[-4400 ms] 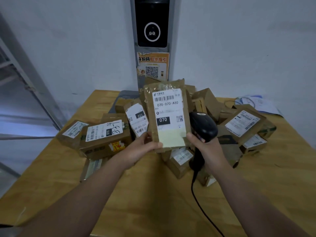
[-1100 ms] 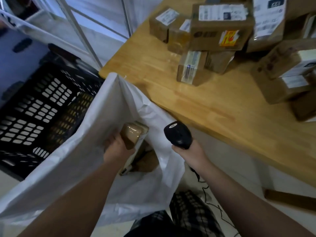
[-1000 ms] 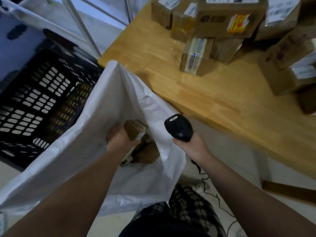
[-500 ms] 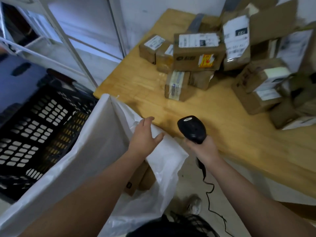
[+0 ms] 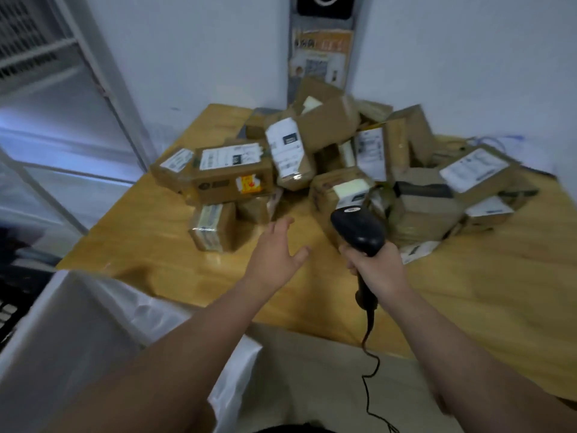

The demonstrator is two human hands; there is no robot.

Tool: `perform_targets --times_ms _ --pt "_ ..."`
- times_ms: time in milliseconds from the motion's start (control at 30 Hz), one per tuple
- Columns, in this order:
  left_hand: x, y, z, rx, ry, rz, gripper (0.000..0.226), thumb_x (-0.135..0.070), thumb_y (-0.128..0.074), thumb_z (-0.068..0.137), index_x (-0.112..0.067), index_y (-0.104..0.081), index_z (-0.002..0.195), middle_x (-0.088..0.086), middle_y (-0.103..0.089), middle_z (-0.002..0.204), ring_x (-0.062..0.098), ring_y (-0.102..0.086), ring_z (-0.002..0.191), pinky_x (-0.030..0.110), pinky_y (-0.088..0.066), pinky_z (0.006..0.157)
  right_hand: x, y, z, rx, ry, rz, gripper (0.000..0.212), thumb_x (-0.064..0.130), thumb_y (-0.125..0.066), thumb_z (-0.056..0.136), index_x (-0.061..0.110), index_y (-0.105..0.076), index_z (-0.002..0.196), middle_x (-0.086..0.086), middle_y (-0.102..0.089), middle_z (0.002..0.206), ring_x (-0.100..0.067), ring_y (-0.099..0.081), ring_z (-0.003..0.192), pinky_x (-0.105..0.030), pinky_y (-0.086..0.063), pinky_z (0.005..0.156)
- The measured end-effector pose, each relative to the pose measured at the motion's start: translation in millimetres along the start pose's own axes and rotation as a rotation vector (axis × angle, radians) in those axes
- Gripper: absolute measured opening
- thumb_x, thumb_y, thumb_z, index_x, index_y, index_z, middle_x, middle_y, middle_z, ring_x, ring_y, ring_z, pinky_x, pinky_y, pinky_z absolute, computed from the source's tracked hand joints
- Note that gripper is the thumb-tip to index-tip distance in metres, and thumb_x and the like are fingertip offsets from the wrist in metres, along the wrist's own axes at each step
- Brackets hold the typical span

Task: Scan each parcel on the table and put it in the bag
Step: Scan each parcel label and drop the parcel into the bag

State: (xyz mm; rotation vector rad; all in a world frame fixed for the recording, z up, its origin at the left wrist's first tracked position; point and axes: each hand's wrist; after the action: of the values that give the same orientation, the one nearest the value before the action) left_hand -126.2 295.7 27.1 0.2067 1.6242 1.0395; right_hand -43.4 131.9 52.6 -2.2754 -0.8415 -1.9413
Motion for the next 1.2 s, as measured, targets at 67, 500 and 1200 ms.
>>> perform_targets --times_ms 67,500,1200 --pt "-22.4 -21.1 12.0 0.045 -0.034 0.003 0.068 -0.043 -0.064 0.089 -0.016 -0.035 0.144 0.004 -0.041 0.142 0.019 -0.042 0.13 0.031 -0.038 0.105 -4.9 32.5 5.7 -0.062 -0.011 0.024 0.014 0.019 -0.074 0.084 0.007 -0.068 0.085 -0.007 -0.066 0.067 -0.017 -0.064 0.063 -0.018 -0.048 0.054" --pt "-70.1 -47.9 133.6 0.245 -0.205 0.743 0.096 -0.061 -0.051 0.089 -0.015 0.003 0.154 0.018 0.009 0.16 0.035 0.004 0.148 0.046 -0.006 0.119 -15.9 92.7 43.9 -0.162 -0.076 0.051 0.007 0.016 -0.07 0.085 0.014 -0.065 0.081 -0.007 -0.067 0.07 -0.012 -0.063 0.063 -0.021 -0.049 0.06" --pt "-66.0 -36.1 83.5 0.183 0.28 -0.828 0.13 -0.056 -0.08 0.05 -0.048 0.005 0.148 0.001 -0.027 0.156 0.025 -0.043 0.133 0.048 -0.043 0.105 6.6 54.3 42.1 -0.188 0.151 0.434 0.016 0.02 -0.075 0.081 0.033 -0.067 0.087 0.016 -0.073 0.081 0.006 -0.066 0.084 -0.013 -0.05 0.071"
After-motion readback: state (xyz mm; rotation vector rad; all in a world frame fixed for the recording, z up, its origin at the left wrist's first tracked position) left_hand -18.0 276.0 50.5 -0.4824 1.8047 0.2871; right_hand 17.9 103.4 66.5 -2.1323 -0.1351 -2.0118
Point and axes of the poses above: each hand's wrist, its own z-axis towards the middle knuckle, its own y-axis out of the back of the hand, x = y × z
